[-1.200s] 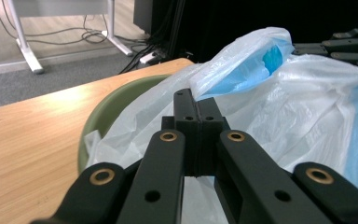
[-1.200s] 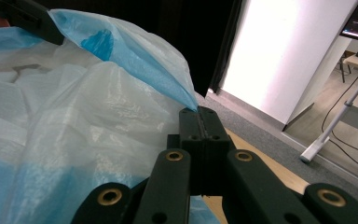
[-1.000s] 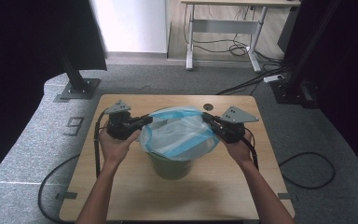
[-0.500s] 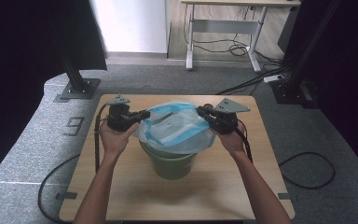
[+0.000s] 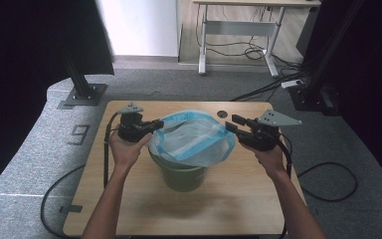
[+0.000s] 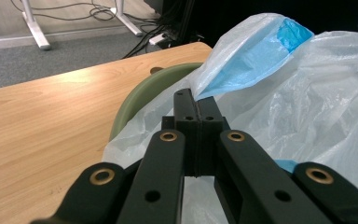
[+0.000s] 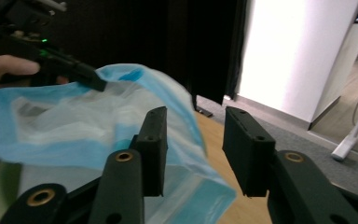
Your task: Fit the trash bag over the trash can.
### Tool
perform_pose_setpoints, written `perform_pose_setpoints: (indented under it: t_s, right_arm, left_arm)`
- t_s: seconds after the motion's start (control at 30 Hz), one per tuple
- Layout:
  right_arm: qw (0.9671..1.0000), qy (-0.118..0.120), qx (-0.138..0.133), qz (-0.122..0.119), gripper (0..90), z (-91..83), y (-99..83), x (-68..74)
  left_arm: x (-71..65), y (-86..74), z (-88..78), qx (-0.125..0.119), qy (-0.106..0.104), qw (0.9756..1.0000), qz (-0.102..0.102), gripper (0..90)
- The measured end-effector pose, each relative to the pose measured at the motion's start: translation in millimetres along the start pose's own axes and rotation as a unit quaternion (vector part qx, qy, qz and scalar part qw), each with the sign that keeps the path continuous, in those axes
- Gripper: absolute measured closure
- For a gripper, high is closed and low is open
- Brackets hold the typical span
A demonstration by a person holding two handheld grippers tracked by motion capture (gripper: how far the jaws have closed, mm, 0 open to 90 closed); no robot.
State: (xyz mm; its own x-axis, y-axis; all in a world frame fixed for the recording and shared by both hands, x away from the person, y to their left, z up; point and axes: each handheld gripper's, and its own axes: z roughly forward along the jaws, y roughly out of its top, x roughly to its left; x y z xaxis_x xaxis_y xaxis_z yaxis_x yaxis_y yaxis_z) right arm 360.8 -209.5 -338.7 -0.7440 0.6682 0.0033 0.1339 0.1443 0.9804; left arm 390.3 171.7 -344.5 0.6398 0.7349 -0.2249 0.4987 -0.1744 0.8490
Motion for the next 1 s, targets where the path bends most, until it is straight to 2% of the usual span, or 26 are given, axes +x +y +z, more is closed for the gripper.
perform_pose_setpoints:
  t_s: [0.17,0.27,0.37,0.53,0.63,0.67,0.7,0.73,0.77,0.9,0.93,0.97,1.0]
  right_arm:
    - [0.9998,0.018,-0.006,0.005,55.2,-11.2,0.8,11.0]
    - [0.9992,0.037,0.0,0.012,53.4,-14.5,-0.7,17.7]
    - [0.999,0.041,0.005,0.014,52.6,-14.3,-2.6,20.8]
    - [0.9992,0.033,0.022,0.008,52.1,-7.6,-7.9,27.3]
    - [0.9992,0.016,0.036,-0.002,61.3,-0.6,-11.6,29.9]
    - [0.9991,0.018,0.038,-0.009,72.7,2.7,-14.6,31.3]
    - [0.9991,0.018,0.038,-0.009,72.7,2.7,-14.6,31.3]
    - [0.9989,0.018,0.041,-0.017,83.7,4.8,-17.7,33.3]
    - [0.9988,0.018,0.041,-0.018,87.5,5.4,-19.5,34.8]
    - [0.9983,0.027,0.047,-0.024,88.6,4.0,-25.0,41.7]
    - [0.9979,0.037,0.042,-0.031,88.6,-1.3,-29.8,50.9]
    - [0.9979,0.037,0.042,-0.031,88.6,-1.3,-29.8,50.9]
    - [0.9972,0.053,0.038,-0.036,88.6,-7.8,-36.2,61.5]
  left_arm:
    - [-1.4,0.4,-1.3,0.001,0.003,1.0,0.001,90.0]
    - [-4.4,0.6,-2.1,0.0,0.006,1.0,0.005,90.0]
    - [-5.1,0.5,-2.3,0.0,0.005,1.0,0.005,90.0]
    - [-6.1,-0.1,-1.4,-0.001,0.001,1.0,0.005,90.0]
    - [-6.0,-0.8,-0.5,-0.001,-0.002,1.0,0.003,90.0]
    - [-5.1,-1.3,-0.3,-0.002,-0.001,1.0,0.004,90.0]
    - [-5.1,-1.3,-0.3,-0.002,-0.001,1.0,0.004,90.0]
    - [-3.8,-1.9,-0.9,-0.004,0.003,1.0,0.002,90.0]
    - [-2.9,-2.2,-1.3,-0.006,0.004,1.0,0.002,90.0]
    - [-1.1,-3.4,-4.2,-0.013,0.006,0.9999,-0.003,90.0]
    - [-2.3,-4.5,-7.0,-0.018,0.009,0.9998,-0.001,90.0]
    - [-2.3,-4.5,-7.0,-0.018,0.009,0.9998,-0.001,90.0]
    - [-2.8,-4.9,-8.2,-0.02,0.012,0.9997,0.001,90.0]
